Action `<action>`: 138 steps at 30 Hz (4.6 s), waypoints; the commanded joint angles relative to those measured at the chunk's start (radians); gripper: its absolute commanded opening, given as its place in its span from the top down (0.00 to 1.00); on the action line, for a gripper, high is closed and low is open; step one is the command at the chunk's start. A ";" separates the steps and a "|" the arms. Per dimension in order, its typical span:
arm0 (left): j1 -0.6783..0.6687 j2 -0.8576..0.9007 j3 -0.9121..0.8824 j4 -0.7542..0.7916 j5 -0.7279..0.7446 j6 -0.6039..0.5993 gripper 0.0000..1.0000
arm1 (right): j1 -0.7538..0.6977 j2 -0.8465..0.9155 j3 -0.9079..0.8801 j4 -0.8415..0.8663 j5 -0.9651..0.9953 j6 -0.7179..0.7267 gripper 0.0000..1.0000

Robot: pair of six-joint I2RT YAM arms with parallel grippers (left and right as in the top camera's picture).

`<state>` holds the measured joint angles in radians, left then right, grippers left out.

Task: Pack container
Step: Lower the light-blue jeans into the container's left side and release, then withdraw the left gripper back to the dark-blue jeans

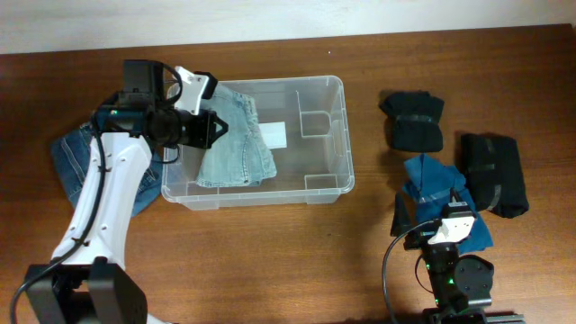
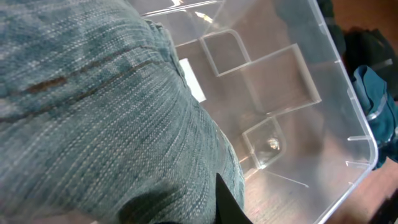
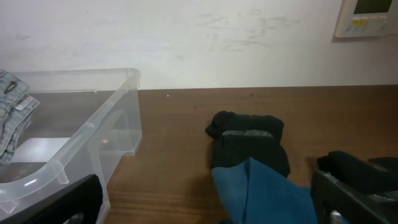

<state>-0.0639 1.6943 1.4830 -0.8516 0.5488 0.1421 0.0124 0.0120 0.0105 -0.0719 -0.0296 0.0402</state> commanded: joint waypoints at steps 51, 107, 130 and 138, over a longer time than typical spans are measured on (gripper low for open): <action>-0.014 0.048 0.031 0.002 -0.303 0.143 0.95 | -0.008 -0.005 -0.005 -0.006 0.005 -0.006 0.02; 0.257 0.240 0.649 -0.575 -0.361 -0.051 0.29 | -0.008 -0.005 -0.005 -0.006 0.005 -0.006 0.02; 0.772 0.185 0.489 -0.514 -0.117 -0.052 0.26 | -0.008 -0.005 -0.005 -0.006 0.005 -0.006 0.02; 0.832 0.187 0.180 -0.227 -0.009 -0.052 0.17 | -0.008 -0.005 -0.005 -0.006 0.005 -0.006 0.02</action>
<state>0.7448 1.8957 1.7630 -1.1366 0.4511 0.0902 0.0124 0.0120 0.0105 -0.0719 -0.0296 0.0406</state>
